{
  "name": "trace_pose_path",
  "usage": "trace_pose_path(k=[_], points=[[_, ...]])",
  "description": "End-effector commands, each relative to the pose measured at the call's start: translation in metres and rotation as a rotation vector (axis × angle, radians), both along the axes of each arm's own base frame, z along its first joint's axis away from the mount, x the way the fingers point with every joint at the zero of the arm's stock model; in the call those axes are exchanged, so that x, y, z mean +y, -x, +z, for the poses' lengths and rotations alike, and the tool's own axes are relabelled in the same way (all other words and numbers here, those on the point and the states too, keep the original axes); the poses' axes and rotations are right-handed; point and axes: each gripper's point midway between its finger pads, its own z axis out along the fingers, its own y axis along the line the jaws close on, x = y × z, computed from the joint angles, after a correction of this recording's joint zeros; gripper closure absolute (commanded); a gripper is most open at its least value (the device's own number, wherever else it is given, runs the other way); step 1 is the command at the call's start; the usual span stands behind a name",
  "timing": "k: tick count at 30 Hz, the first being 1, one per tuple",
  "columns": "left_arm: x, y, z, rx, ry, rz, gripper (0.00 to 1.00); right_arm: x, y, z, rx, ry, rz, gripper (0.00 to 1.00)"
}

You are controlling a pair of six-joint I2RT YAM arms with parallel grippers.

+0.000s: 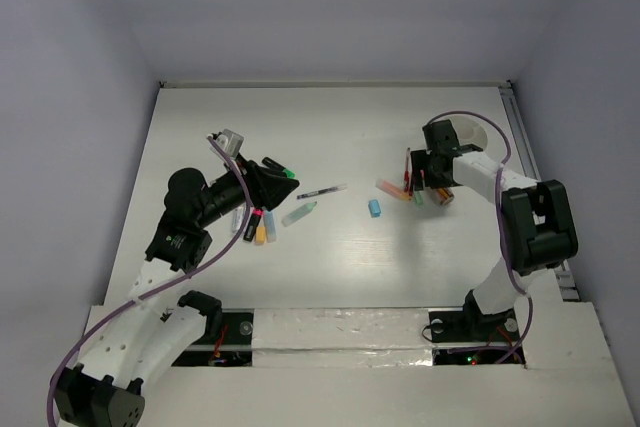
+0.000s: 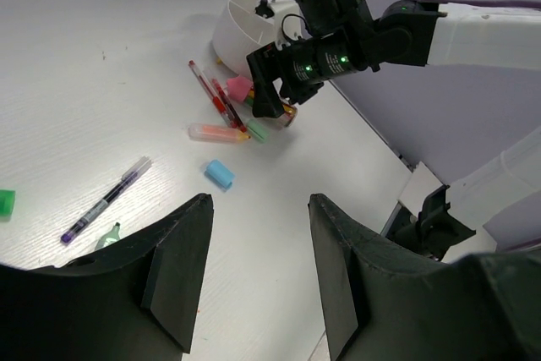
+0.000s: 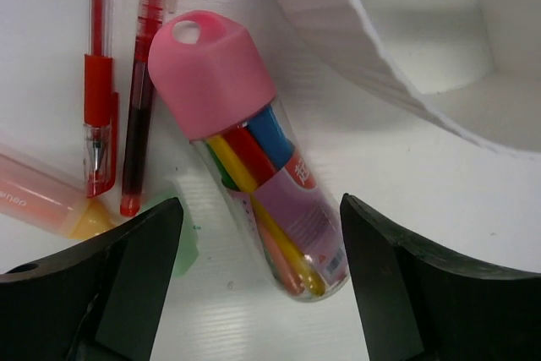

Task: Sort the stationery into containers
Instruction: Pick up the stationery from the center of the board.

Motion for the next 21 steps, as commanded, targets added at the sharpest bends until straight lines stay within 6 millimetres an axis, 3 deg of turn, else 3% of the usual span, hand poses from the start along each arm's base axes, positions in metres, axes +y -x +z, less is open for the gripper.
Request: trace_pose_path(k=[1,6,11,14,18,21], points=[[0.0,0.001,0.029,-0.095,0.019,-0.006,0.54,0.002,-0.016,0.008,-0.022,0.025,0.022,0.2],[0.002,-0.001,0.029,-0.096,0.018,0.002,0.54,0.004,-0.016,0.0,-0.004,0.016,0.031,0.31],[0.002,-0.001,0.028,-0.097,0.02,0.002,0.54,0.002,-0.013,-0.006,0.02,0.032,0.034,0.33],[0.002,0.0,0.028,-0.096,0.022,0.0,0.54,-0.002,-0.012,-0.011,0.039,0.058,0.024,0.4],[0.002,-0.001,0.028,-0.092,0.026,0.0,0.54,-0.002,-0.014,-0.001,0.007,0.05,0.022,0.61],[0.0,0.0,0.027,-0.085,0.033,-0.013,0.52,-0.001,-0.016,0.011,-0.035,0.039,0.025,0.69]])
